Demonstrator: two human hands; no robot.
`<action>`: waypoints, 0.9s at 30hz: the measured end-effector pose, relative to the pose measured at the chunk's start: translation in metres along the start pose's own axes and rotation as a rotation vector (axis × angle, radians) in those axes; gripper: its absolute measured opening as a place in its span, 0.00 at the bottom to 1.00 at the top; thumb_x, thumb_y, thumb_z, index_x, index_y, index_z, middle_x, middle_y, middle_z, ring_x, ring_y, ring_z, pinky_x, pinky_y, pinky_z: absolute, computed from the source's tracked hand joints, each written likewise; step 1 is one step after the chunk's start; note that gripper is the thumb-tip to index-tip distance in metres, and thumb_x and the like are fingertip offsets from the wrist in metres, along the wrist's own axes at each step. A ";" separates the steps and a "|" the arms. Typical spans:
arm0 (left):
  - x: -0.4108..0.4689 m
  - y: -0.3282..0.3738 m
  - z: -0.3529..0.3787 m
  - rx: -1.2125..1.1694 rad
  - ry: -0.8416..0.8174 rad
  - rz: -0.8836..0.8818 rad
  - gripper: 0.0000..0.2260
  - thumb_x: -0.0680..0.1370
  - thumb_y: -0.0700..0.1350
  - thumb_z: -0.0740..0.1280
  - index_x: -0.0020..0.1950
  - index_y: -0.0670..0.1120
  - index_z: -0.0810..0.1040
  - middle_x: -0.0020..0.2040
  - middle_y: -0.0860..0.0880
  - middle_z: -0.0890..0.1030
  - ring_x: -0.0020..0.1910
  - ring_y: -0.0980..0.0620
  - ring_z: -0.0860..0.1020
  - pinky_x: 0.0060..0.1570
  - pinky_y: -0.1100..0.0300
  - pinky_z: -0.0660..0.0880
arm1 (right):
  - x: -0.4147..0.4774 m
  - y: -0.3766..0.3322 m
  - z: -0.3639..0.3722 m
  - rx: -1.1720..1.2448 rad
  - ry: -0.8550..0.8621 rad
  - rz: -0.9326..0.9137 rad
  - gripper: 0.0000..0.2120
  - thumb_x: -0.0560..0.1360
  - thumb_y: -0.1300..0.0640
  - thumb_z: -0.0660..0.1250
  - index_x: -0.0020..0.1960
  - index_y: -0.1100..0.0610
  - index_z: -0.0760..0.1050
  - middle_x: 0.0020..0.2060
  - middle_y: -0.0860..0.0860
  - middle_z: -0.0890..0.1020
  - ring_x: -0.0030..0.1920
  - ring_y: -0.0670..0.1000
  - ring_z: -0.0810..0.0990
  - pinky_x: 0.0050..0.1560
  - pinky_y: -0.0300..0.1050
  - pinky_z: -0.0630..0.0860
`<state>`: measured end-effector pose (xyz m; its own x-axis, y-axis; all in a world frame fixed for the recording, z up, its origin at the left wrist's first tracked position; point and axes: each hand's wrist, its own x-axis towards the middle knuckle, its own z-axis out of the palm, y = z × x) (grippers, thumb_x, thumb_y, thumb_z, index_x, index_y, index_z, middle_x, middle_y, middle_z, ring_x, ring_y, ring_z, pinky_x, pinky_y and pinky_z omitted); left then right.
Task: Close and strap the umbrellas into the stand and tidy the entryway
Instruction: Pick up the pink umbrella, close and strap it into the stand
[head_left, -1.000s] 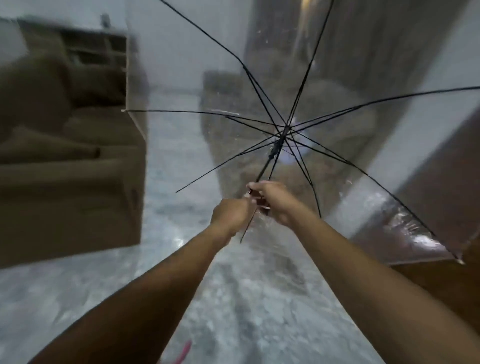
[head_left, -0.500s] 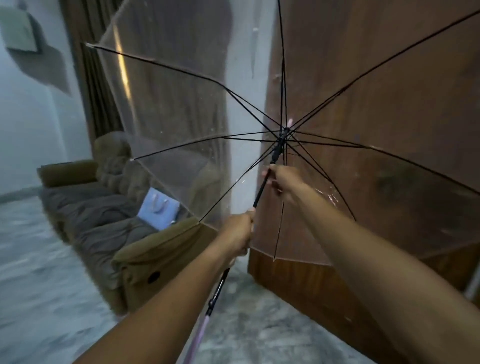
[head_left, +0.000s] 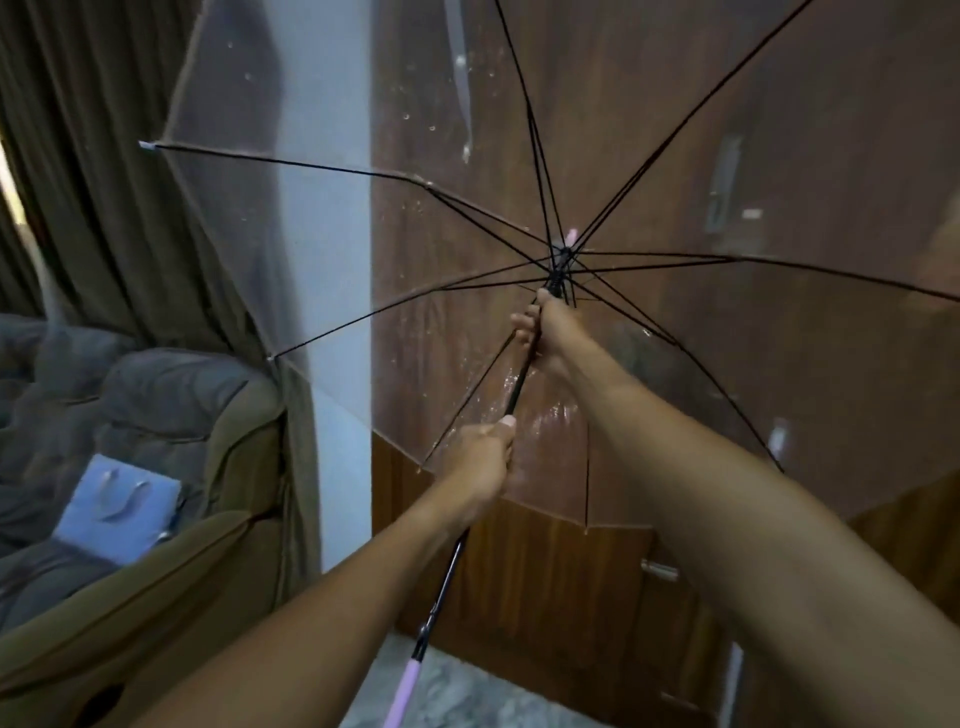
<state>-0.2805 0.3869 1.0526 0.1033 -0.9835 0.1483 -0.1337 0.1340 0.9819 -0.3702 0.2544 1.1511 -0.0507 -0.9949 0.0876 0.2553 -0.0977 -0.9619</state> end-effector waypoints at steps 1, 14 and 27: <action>0.003 0.001 0.001 -0.036 -0.046 0.012 0.23 0.84 0.48 0.59 0.29 0.49 0.62 0.23 0.52 0.63 0.24 0.52 0.60 0.31 0.56 0.55 | 0.004 -0.008 -0.004 0.031 0.035 -0.016 0.16 0.85 0.48 0.56 0.45 0.56 0.71 0.35 0.52 0.80 0.27 0.48 0.71 0.26 0.37 0.67; 0.008 0.008 -0.008 -0.082 -0.556 -0.003 0.23 0.85 0.51 0.56 0.51 0.30 0.74 0.32 0.41 0.68 0.31 0.42 0.71 0.40 0.52 0.77 | -0.032 -0.023 -0.062 0.351 0.342 -0.137 0.20 0.86 0.47 0.52 0.39 0.56 0.65 0.18 0.49 0.72 0.23 0.50 0.82 0.22 0.38 0.76; -0.008 0.009 0.042 -0.158 -0.646 -0.028 0.23 0.85 0.48 0.56 0.30 0.45 0.63 0.18 0.52 0.61 0.15 0.56 0.56 0.18 0.66 0.53 | -0.100 0.010 -0.087 0.428 0.231 0.012 0.24 0.86 0.46 0.50 0.33 0.53 0.58 0.17 0.46 0.57 0.14 0.44 0.54 0.13 0.35 0.49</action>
<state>-0.3236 0.3914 1.0554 -0.5131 -0.8555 0.0702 0.0116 0.0749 0.9971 -0.4464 0.3556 1.1104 -0.2460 -0.9688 -0.0292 0.6293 -0.1367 -0.7650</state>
